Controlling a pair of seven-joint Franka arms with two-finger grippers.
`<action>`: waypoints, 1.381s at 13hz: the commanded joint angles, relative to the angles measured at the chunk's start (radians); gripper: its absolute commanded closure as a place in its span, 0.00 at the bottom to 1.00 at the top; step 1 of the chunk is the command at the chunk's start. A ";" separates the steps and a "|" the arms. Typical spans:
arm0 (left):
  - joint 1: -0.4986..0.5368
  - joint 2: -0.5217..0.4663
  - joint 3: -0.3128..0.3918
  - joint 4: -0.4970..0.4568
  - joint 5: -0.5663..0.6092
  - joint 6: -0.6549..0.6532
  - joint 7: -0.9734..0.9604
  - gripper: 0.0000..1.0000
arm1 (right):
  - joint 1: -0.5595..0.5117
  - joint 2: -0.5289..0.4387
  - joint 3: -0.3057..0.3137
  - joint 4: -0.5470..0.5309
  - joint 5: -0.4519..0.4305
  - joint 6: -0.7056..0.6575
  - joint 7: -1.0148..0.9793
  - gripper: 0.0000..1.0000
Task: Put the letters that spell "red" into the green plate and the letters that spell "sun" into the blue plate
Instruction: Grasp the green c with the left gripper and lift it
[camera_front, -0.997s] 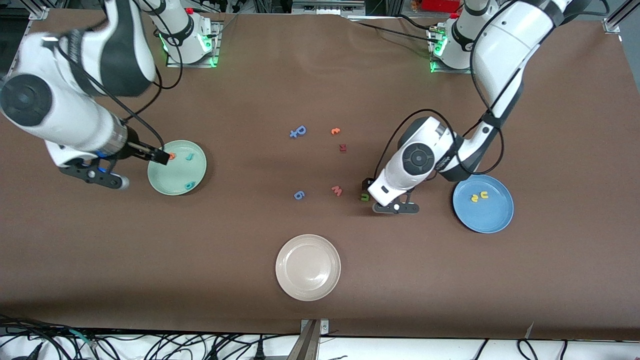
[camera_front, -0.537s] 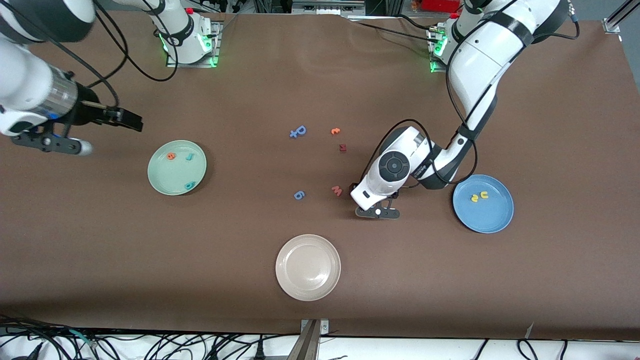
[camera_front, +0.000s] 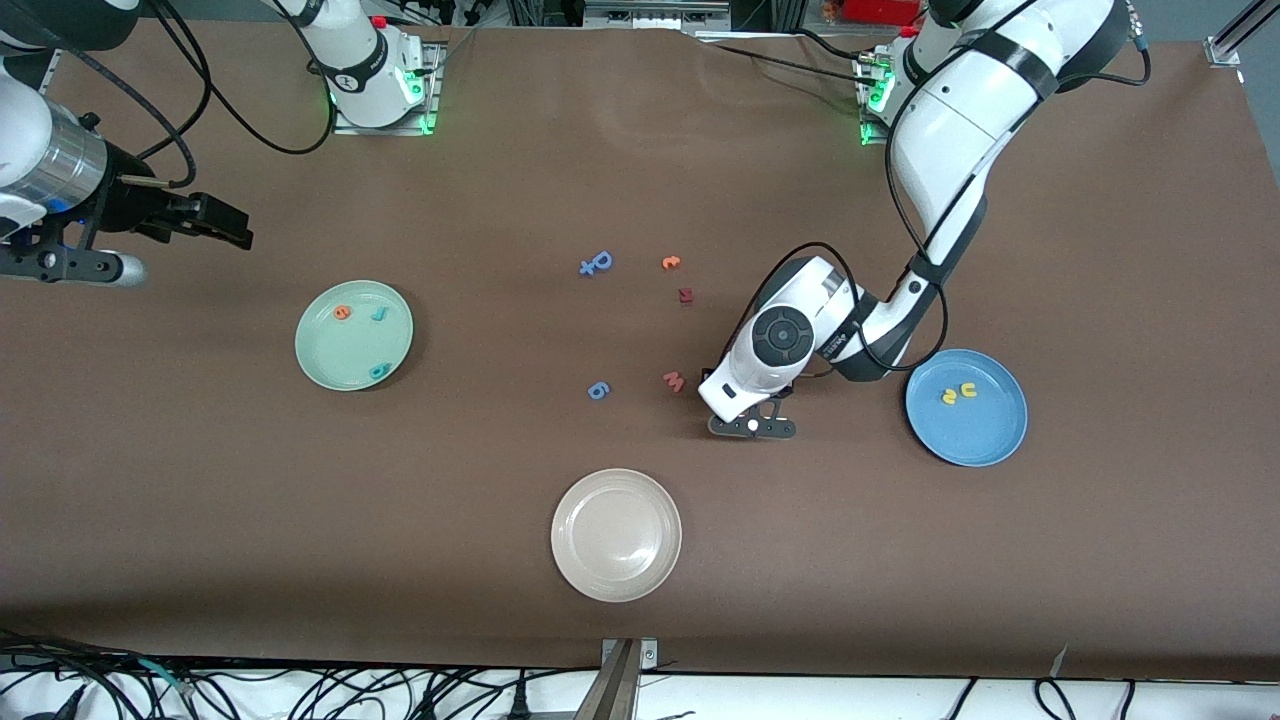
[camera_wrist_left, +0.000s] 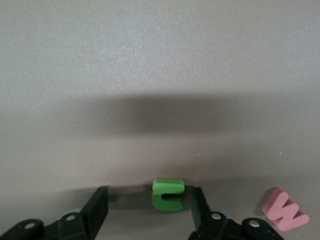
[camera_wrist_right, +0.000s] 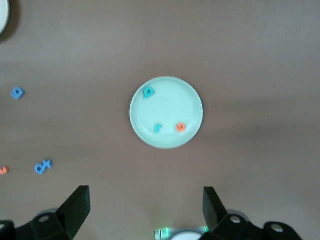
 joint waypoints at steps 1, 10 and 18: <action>-0.014 0.016 0.008 0.033 0.018 -0.010 -0.032 0.69 | -0.095 -0.124 0.062 -0.150 -0.007 0.091 -0.004 0.00; -0.001 0.024 0.008 0.108 0.021 -0.033 -0.042 0.87 | -0.169 -0.096 0.129 -0.055 -0.025 0.006 -0.013 0.00; 0.203 -0.010 -0.006 0.241 0.006 -0.458 0.212 0.87 | -0.168 -0.098 0.141 -0.053 -0.029 -0.034 -0.013 0.00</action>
